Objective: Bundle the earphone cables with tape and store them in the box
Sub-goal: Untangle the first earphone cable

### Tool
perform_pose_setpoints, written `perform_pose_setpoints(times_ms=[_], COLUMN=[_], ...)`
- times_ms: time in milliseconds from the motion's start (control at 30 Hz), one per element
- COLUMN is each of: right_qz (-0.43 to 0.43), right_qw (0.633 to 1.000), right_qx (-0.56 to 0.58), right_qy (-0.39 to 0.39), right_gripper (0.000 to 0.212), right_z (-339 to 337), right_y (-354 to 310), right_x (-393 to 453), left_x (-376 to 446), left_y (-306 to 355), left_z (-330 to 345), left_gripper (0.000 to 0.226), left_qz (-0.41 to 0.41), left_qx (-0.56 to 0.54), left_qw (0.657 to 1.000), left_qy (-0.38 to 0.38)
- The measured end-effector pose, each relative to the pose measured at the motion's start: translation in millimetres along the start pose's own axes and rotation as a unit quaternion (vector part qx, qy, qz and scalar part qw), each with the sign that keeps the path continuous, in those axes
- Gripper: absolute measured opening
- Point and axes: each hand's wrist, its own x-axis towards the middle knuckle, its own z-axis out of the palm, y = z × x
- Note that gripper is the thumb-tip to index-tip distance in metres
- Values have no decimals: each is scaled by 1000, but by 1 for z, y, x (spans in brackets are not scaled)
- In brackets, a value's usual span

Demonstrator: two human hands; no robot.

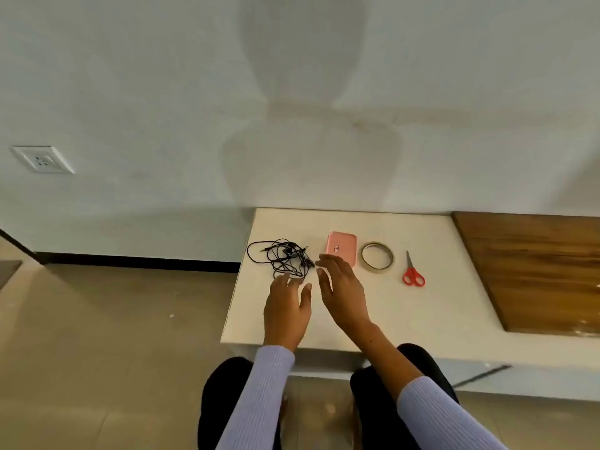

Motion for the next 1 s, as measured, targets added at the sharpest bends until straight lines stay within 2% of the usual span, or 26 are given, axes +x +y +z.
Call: perform_pose_setpoints(times_ms=[133,267,400,667,867,1000], right_qz=[-4,27,56,33,39,68], right_qw=[1000,998,996,990,959,966], right_qx=[15,41,42,7,-75,-61], right_qy=[-27,-29,-54,-135,-272,-244], right_gripper=[23,19,14,20,30,22], right_z=[17,40,59,72,85,83], right_y=[5,18,26,29,26,27], right_x=[50,70,81,84,76,79], left_x=[51,74,84,105,106,106], left_y=[-11,-25,-43,-37,-53,-60], left_z=[-10,-8,8,22,17,12], left_gripper=[28,24,27,24,22,19], left_qz=[-20,-43,-109,-83,-101,-121], left_qx=[-94,-117,-123,-88,-106,-140], left_qw=[994,988,983,991,987,981], left_qy=[47,91,82,60,62,66])
